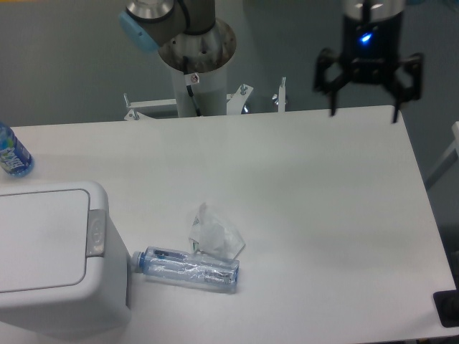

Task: Open the trash can
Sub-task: 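Move the open gripper from rest toward the white trash can lid, then lower the gripper finger onto the lid edge beside the grey button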

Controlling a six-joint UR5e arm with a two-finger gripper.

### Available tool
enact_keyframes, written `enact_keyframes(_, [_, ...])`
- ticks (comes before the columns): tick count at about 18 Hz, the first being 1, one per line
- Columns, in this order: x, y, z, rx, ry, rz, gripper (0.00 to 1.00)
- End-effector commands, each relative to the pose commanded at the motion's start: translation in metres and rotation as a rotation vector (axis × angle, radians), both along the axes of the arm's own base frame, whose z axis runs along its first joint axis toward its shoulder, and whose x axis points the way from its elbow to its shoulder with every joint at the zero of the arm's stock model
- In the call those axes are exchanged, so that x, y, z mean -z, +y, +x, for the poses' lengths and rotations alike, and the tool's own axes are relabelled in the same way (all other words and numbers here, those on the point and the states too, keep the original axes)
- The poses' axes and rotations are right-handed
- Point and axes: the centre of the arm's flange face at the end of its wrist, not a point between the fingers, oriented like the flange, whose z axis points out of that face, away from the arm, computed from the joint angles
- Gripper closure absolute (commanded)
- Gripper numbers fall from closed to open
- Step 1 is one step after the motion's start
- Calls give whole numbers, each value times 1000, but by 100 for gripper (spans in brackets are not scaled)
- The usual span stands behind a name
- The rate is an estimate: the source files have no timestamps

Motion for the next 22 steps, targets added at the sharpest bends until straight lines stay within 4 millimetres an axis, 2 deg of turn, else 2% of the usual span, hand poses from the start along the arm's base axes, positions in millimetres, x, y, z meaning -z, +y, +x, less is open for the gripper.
enact_keyframes(4, [6, 49, 41, -85, -87, 86, 0])
enact_keyframes(8, [17, 78, 68, -178, -243, 165, 0])
enact_keyframes(14, [28, 101, 80, -232, -474, 266, 0])
enact_keyframes(17, [42, 118, 94, -211, -503, 244, 0])
enact_keyframes(19, [48, 123, 94, -206, -510, 236, 0])
enact_keyframes(22, [54, 139, 108, -168, -502, 242, 0])
